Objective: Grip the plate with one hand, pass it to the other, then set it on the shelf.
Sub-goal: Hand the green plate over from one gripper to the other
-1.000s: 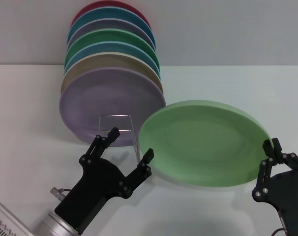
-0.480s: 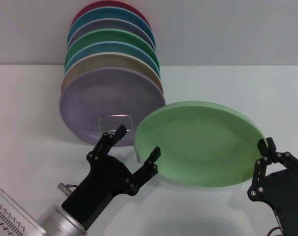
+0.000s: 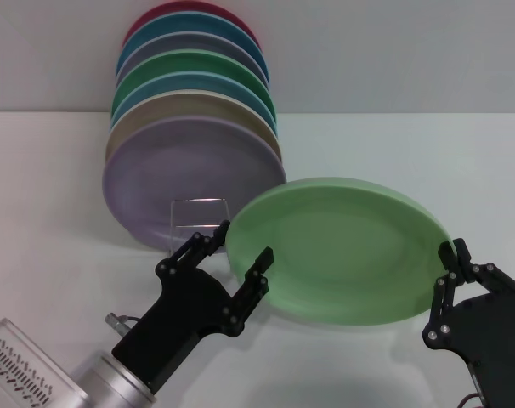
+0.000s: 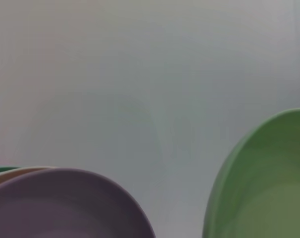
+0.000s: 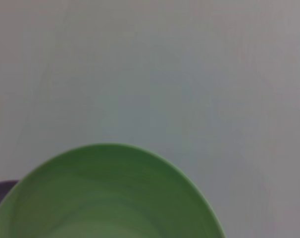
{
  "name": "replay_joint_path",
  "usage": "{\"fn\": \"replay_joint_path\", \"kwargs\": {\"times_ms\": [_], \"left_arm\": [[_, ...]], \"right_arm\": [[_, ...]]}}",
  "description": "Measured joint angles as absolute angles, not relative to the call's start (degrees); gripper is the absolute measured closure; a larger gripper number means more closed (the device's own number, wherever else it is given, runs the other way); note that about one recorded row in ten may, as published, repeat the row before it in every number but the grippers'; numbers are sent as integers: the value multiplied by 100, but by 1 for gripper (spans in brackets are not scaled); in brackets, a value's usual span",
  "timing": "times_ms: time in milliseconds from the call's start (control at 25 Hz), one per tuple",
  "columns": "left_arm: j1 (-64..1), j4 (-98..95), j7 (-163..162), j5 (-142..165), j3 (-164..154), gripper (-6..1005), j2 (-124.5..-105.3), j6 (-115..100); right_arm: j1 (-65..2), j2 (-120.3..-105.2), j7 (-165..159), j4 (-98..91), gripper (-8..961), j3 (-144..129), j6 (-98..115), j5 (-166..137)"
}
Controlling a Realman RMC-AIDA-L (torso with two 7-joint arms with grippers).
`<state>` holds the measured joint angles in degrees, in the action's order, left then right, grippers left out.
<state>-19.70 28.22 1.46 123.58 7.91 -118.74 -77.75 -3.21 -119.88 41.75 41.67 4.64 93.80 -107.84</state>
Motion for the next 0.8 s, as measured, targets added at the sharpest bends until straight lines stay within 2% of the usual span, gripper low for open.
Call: {"fn": "replay_joint_path", "kwargs": {"times_ms": [160,280,720,800], "left_arm": [[-1972,2822,150,12356,795,304,-11874,-7763],[-1971,2811,147,12362,839,527,-11874,-7760],[-1985,2789,140,12366,844,796,-11873,-7760],[-2000,2783,139,12366,844,807,-11874,-7759]], "right_arm": [[-325,-11988,4175,4173,934,464,9378,-10784],[-334,-11988,4175,4175,935,464,9376,-10784],[-354,-11988,4175,4175,935,467,9318,-10784],[-355,-11988,4175,4175,935,467,9316,-10784]]}}
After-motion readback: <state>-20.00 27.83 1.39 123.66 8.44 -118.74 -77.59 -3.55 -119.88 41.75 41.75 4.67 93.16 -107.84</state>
